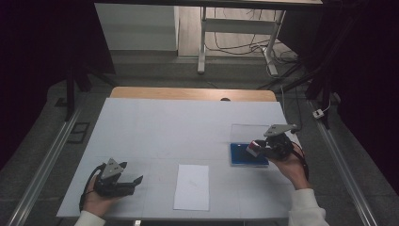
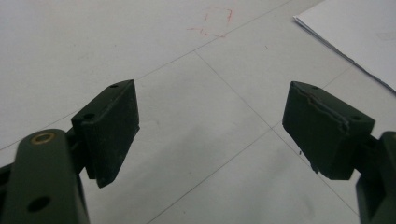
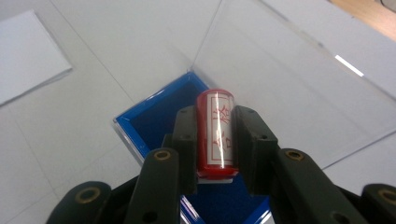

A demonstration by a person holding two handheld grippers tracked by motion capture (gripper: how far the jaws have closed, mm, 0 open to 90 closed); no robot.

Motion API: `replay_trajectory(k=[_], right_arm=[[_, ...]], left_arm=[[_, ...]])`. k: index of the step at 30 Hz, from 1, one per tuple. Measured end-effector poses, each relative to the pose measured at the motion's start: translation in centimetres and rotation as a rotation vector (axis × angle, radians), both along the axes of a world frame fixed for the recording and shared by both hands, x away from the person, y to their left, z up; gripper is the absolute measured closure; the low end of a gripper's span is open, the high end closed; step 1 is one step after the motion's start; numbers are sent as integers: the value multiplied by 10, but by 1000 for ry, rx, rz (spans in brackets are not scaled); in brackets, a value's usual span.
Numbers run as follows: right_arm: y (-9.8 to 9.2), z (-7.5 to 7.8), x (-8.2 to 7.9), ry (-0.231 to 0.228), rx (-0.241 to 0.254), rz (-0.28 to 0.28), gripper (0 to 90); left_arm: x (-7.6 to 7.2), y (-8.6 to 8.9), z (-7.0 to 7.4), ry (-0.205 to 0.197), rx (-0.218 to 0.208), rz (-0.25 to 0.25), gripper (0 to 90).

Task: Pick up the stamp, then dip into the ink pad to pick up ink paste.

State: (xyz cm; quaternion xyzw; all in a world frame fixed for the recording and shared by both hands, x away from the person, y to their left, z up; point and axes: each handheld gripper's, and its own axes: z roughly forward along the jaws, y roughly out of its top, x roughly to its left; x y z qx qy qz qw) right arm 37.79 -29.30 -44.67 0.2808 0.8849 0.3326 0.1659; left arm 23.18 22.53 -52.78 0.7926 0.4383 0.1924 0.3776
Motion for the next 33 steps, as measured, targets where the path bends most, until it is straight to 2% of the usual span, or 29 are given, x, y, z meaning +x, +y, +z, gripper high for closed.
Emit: replay_trajectory(k=[5,14,18,22,26,33], right_arm=[[0,16,-7,-36,36,3,701],[3,21,-9,-50,33,2,701],[6,23,-10,-55,7,-2,701],[15,23,-10,-55,-40,-6,701],[23,17,-7,-42,-93,1,701],[29,9,-4,-20,-138,-11,700]], left_arm=[[0,-1,0,-3,2,3,190],[0,0,0,-2,2,3,190],[0,0,0,-4,1,3,190],[0,0,0,-4,4,4,190],[0,0,0,-4,5,4,190],[0,0,0,-4,4,4,191]])
